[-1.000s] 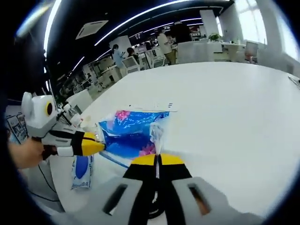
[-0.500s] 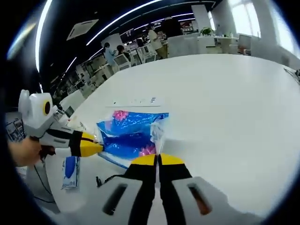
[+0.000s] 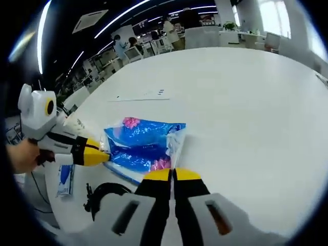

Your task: Arrange the tabletop items into an orderly group along one side of the table until the central work area is clear of visible clutter.

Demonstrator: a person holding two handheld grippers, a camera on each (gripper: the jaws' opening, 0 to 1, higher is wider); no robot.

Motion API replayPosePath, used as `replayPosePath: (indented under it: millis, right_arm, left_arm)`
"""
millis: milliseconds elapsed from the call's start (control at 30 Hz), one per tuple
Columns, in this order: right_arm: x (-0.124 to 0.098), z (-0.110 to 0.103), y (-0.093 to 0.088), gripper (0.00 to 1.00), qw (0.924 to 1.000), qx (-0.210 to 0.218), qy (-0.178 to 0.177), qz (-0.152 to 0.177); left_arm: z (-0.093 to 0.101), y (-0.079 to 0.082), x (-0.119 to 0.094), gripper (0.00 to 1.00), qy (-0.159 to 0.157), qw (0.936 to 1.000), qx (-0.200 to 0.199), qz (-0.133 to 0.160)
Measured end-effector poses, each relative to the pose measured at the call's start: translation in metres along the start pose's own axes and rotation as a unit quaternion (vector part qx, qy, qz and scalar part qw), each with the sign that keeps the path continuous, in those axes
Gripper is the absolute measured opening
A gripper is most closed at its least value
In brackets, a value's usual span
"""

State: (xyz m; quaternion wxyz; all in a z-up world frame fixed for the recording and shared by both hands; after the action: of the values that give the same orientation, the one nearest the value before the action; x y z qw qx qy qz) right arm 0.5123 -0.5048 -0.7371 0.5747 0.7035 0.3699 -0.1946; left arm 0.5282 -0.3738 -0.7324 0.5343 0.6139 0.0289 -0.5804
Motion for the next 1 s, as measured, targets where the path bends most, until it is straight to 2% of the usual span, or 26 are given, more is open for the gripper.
replayPosePath:
  millis: [233,533,767,833,933,1000]
  right_arm:
    - [0.008,0.005,-0.008,0.0,0.9999,0.007,0.005,-0.014]
    - [0.008,0.008,-0.007,0.0,0.9995,0.029,0.012,-0.008]
    - [0.008,0.008,-0.011,0.01,0.9997,0.021,0.012,-0.011]
    - [0.007,0.009,-0.01,0.07,0.9997,0.02,0.01,-0.005]
    - [0.0,0.008,-0.007,0.24,0.9997,0.02,0.009,0.013]
    - [-0.007,0.005,-0.006,0.3,0.9995,0.019,0.012,0.024]
  left_arm:
    - [-0.002,-0.007,0.007,0.0,0.0,0.9999,-0.011,-0.012]
    - [-0.003,-0.01,0.013,0.0,0.004,0.9995,-0.029,-0.012]
    - [-0.001,-0.01,0.013,0.01,0.006,0.9994,-0.033,-0.01]
    - [-0.002,-0.008,0.01,0.06,0.02,0.9995,-0.022,-0.006]
    - [-0.001,-0.002,0.003,0.21,0.026,0.9994,-0.019,0.012]
    - [-0.001,0.002,-0.004,0.29,0.035,0.9989,-0.019,0.024]
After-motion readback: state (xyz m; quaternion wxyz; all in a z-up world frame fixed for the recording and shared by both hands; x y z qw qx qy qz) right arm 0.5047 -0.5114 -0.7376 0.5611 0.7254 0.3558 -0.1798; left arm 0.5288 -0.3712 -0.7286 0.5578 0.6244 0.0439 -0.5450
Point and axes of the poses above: the point that each gripper's makers call its tool centre point, and the gripper's own axes: x roughly forward along the fingers, z roughly to its right, y roughly out of its top, the point moved 2 cm from there along -x, roughly backward along the fingers, and after that the axes turned 1 degree about -y, right-handed, at the moved point
